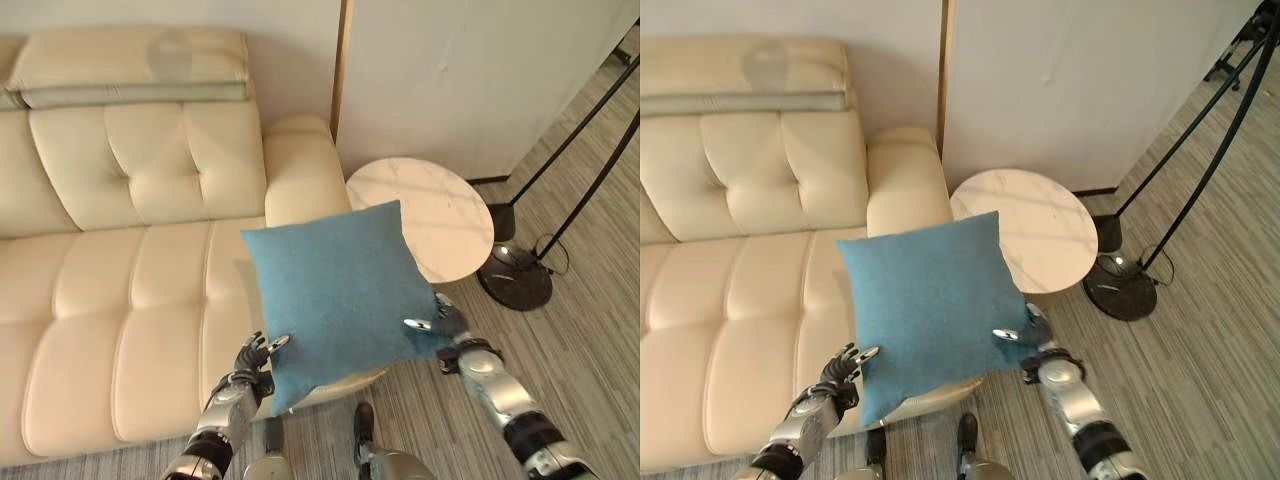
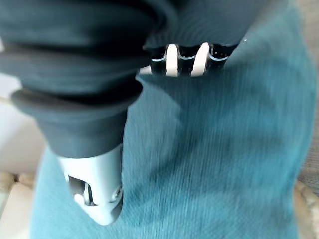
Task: Pick up all the scattered cushions and arrange them neatly on the sofa.
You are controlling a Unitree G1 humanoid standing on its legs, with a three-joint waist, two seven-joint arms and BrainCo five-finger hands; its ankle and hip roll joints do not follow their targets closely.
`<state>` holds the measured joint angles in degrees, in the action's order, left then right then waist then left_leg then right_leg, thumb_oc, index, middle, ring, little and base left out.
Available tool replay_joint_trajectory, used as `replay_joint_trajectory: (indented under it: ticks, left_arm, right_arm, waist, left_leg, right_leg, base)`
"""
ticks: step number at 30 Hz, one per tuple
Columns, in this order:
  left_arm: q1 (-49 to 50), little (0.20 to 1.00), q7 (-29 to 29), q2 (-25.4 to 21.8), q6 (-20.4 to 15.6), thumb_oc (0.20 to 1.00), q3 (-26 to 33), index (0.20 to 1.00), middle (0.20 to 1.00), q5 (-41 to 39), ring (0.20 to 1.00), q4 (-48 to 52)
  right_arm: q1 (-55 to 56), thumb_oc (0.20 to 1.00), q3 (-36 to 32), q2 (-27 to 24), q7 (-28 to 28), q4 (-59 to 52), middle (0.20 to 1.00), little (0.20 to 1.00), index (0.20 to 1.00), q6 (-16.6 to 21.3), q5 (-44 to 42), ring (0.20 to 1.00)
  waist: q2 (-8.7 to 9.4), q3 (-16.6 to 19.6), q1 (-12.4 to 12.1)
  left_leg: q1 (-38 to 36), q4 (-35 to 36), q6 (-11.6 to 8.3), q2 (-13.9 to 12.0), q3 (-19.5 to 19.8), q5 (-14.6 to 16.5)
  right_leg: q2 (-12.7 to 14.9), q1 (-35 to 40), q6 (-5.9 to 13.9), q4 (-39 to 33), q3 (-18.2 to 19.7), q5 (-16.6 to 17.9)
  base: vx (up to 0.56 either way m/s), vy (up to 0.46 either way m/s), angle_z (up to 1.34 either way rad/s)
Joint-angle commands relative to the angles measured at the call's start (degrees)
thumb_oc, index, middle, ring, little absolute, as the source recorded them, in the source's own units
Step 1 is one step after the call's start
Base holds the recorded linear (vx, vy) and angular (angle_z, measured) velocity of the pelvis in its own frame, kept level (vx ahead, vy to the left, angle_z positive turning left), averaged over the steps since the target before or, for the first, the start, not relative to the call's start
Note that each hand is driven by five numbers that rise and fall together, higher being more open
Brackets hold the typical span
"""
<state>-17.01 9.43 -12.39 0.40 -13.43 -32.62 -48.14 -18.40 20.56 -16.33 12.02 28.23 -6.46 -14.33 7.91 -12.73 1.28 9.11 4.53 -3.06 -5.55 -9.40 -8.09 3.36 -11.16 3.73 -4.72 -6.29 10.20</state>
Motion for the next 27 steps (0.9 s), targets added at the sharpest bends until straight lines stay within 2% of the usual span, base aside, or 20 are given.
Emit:
replay_joint_trajectory:
  ticks: [1,3,4,5,6,7,8,9,10,11,17,24,26,27]
  left_arm:
    - [-5.91,1.0,-1.07,1.46,-1.53,1.0,-3.05,1.0,1.0,-1.61,1.0,-1.27]
    - [-6.4,1.0,-2.41,2.08,-1.69,1.0,-4.27,1.0,1.0,-3.69,1.0,0.81]
    - [-6.26,0.702,-4.14,3.05,-1.93,0.702,-5.52,0.702,0.702,-6.88,0.702,4.48]
    - [-6.27,0.608,-4.14,3.04,-1.93,0.608,-5.52,0.608,0.608,-6.88,0.608,4.49]
    - [-5.94,0.464,-4.83,3.69,-1.89,0.464,-5.83,0.464,0.464,-8.31,0.464,5.66]
    - [-5.63,0.2,-5.25,4.28,-2.26,0.2,-6.19,0.2,0.2,-10.33,0.2,7.15]
    - [-5.02,0.2,-6.47,5.44,-2.58,0.2,-6.72,0.2,0.2,-14.6,0.2,10.01]
    - [-5.01,0.2,-6.46,5.43,-2.58,0.2,-6.72,0.2,0.2,-14.6,0.2,10.02]
    - [-4.68,0.2,-7.09,5.96,-2.65,0.2,-6.72,0.2,0.2,-16.25,0.2,11.37]
    - [-4.25,0.2,-7.84,7.07,-2.89,0.2,-7.1,0.2,0.2,-19.61,0.2,12.87]
    - [-3.25,0.2,-9.12,8.41,-3.86,0.2,-8.78,0.2,0.2,-22.89,0.2,17.28]
    - [-1.09,0.2,-9.67,8.33,-3.78,0.2,-10.45,0.2,0.2,-23.09,0.2,20.8]
    - [2.4,0.2,-9.22,7.1,-4.23,0.2,-10.35,0.2,0.2,-23.28,0.2,27.0]
    - [2.4,0.2,-9.22,7.1,-4.23,0.2,-10.35,0.2,0.2,-23.28,0.2,27.0]
  right_arm:
    - [-3.53,1.0,3.72,1.61,-1.75,-2.81,1.0,1.0,1.0,3.33,-6.13,1.0]
    - [-2.97,1.0,4.73,2.97,-3.16,-3.58,1.0,1.0,1.0,4.03,-9.57,1.0]
    - [-1.98,1.0,4.8,4.6,-4.41,-3.52,1.0,1.0,1.0,5.32,-15.07,1.0]
    - [-2.0,1.0,4.79,4.61,-4.42,-3.51,1.0,1.0,1.0,5.32,-15.07,1.0]
    - [-1.71,1.0,4.81,5.57,-5.01,-2.97,1.0,1.0,1.0,6.1,-17.22,1.0]
    - [-1.77,1.0,4.71,6.92,-5.35,-1.92,1.0,1.0,1.0,6.89,-20.22,1.0]
    - [-1.66,1.0,4.61,8.68,-6.63,-0.79,1.0,1.0,1.0,7.4,-24.69,1.0]
    - [-1.66,0.871,4.61,8.68,-6.63,-0.78,0.871,0.871,0.871,7.41,-24.69,0.871]
    - [-1.43,0.426,4.6,9.5,-7.25,-0.73,0.426,0.426,0.426,8.18,-26.9,0.426]
    - [-1.37,0.2,4.63,10.76,-8.17,-0.26,0.2,0.2,0.2,9.22,-31.26,0.2]
    - [-1.09,0.2,4.94,13.14,-10.41,-0.84,0.2,0.2,0.2,11.61,-38.97,0.2]
    - [-0.45,0.2,5.55,13.02,-11.4,-4.01,0.2,0.2,0.2,12.31,-40.25,0.2]
    - [2.49,0.2,5.17,11.99,-11.64,-8.65,0.2,0.2,0.2,12.8,-40.51,0.2]
    - [2.5,0.2,5.17,11.99,-11.64,-8.65,0.2,0.2,0.2,12.8,-40.51,0.2]
  waist:
    - [0.36,-3.25,-0.09]
    - [0.41,-4.09,-0.24]
    - [0.31,-4.94,-0.41]
    - [0.33,-4.8,-0.37]
    - [0.22,-5.04,-0.45]
    - [0.07,-5.38,-0.64]
    - [-0.23,-6.24,-0.92]
    - [-0.23,-6.24,-0.92]
    - [-0.36,-6.56,-1.07]
    - [-0.64,-7.18,-1.36]
    - [-1.32,-7.97,-1.84]
    - [-1.49,-7.15,-1.91]
    - [-1.32,-5.68,-1.91]
    - [-1.32,-5.65,-1.9]
  left_leg:
    - [-0.17,-0.01,0.0,0.37,1.58,4.36]
    - [0.91,-0.11,-0.13,0.31,1.67,4.02]
    - [1.76,-0.08,-0.25,0.3,1.68,3.81]
    - [1.96,-0.07,-0.24,0.32,1.7,3.71]
    - [2.23,-0.06,-0.26,0.36,1.78,3.6]
    - [2.51,-0.02,-0.31,0.43,1.83,3.5]
    - [2.79,0.05,-0.43,0.42,1.94,3.41]
    - [2.8,0.05,-0.43,0.42,1.94,3.41]
    - [2.96,0.13,-0.52,0.46,2.07,3.31]
    - [3.21,0.16,-0.7,0.43,2.18,3.1]
    - [3.18,0.47,-1.1,0.5,2.63,3.01]
    - [2.43,0.47,-1.08,0.62,2.8,3.4]
    - [1.18,0.47,-0.8,0.81,2.65,4.16]
    - [1.21,0.47,-0.8,0.81,2.65,4.15]
  right_leg:
    - [2.43,0.12,3.01,4.81,-0.34,-8.73]
    - [2.48,-0.87,2.93,5.02,-0.65,-8.51]
    - [2.57,-1.63,3.02,5.17,-0.84,-8.36]
    - [2.58,-1.8,3.02,5.13,-0.85,-8.27]
    - [2.64,-2.05,3.04,5.17,-0.84,-8.19]
    - [2.68,-2.34,3.06,5.2,-0.88,-8.12]
    - [2.77,-2.52,3.07,5.29,-1.11,-8.18]
    - [2.77,-2.52,3.07,5.29,-1.11,-8.18]
    - [2.78,-2.65,3.07,5.22,-1.21,-8.18]
    - [2.84,-2.82,3.08,5.17,-1.49,-8.13]
    - [2.93,-2.49,3.06,4.76,-2.13,-8.1]
    - [2.95,-1.46,3.1,3.99,-2.29,-8.07]
    - [3.14,0.11,3.2,3.03,-2.37,-7.98]
    - [3.15,0.08,3.2,3.04,-2.38,-7.98]
  base:
    - [-0.09,-0.01,-0.02]
    - [-0.05,-0.007,0.01]
    - [-0.03,-0.001,0.04]
    - [-0.02,0.005,0.04]
    - [0.0,0.0,0.0]
    - [0.0,0.0,0.0]
    - [0.0,0.0,0.0]
    - [0.0,0.0,0.0]
    - [-0.01,0.0,0.04]
    - [-0.01,0.0,0.05]
    - [-0.01,-0.003,0.06]
    - [0.0,0.004,0.01]
    - [0.01,0.027,0.05]
    - [0.01,0.037,0.08]
